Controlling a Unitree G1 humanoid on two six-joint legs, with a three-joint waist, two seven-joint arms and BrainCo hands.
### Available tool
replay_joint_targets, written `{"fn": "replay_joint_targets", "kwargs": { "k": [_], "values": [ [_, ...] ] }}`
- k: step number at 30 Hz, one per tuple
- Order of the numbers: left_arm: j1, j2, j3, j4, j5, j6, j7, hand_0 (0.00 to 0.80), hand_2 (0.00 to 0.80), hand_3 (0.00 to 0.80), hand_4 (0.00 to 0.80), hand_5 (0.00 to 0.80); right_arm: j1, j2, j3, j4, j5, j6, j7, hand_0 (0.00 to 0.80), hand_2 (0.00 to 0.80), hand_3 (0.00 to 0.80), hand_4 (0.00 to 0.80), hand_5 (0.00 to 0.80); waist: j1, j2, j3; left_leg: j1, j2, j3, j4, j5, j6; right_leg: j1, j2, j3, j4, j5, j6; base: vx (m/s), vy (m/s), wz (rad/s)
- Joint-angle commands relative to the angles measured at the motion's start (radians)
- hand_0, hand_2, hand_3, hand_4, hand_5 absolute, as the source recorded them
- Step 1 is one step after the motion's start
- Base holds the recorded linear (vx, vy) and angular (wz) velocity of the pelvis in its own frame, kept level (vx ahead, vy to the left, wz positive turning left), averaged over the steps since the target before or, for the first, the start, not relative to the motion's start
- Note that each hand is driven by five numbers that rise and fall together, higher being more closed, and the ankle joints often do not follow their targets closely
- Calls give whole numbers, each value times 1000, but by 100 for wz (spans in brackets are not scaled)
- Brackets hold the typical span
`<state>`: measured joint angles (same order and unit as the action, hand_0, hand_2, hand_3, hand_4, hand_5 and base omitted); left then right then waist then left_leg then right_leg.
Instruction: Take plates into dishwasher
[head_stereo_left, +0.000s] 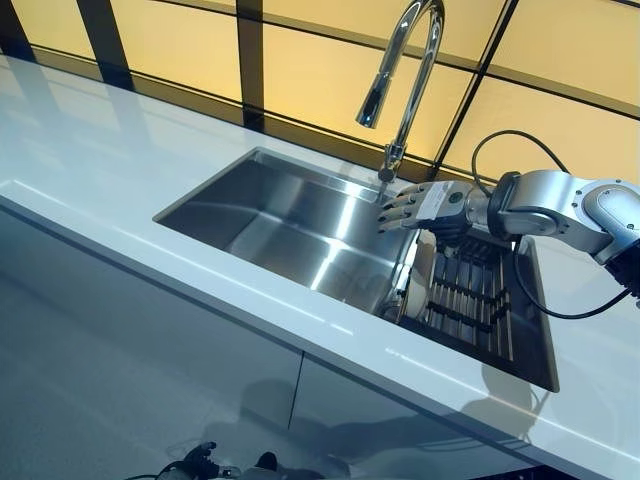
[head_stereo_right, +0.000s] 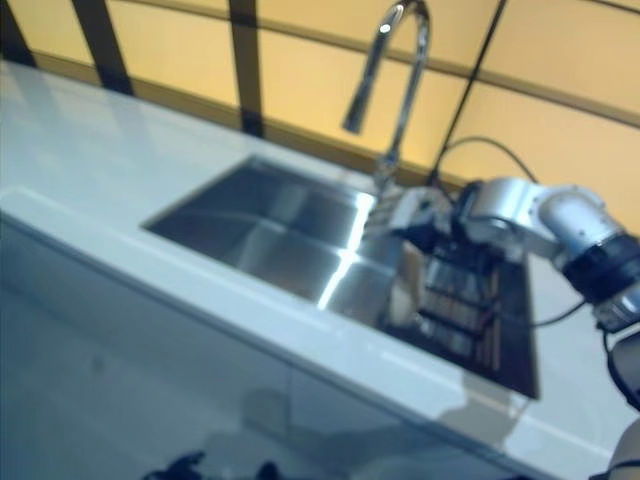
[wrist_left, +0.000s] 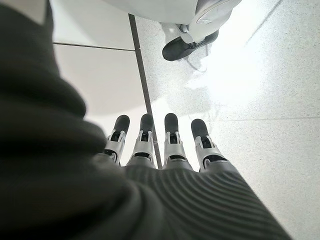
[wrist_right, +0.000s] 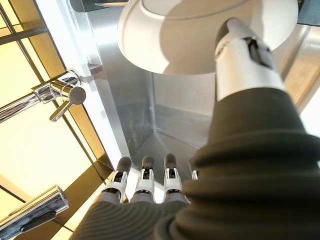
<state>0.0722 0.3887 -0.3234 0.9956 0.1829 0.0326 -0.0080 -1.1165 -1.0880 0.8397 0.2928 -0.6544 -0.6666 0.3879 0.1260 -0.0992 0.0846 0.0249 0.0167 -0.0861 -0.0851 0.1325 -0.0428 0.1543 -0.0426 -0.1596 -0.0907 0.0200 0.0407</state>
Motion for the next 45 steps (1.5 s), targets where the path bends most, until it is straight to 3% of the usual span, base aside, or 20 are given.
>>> {"fn": "replay_joint_targets", "kwargs": {
  "k": [1,45],
  "values": [
    [-45,22,-43,4,17,-28,2,0,0,0,0,0,-72,-39,45,8,57,4,-13,0,0,0,0,0,33,-33,20,67,24,51,16,-97,-26,-2,-4,-50,3,6,26,0,0,0],
    [-43,34,-34,-12,23,-28,4,0,0,0,0,0,140,-48,-74,57,41,8,-47,0,0,0,0,0,26,-24,53,62,20,48,23,-100,-16,-9,-5,-51,13,9,26,0,0,0]
  ]
}}
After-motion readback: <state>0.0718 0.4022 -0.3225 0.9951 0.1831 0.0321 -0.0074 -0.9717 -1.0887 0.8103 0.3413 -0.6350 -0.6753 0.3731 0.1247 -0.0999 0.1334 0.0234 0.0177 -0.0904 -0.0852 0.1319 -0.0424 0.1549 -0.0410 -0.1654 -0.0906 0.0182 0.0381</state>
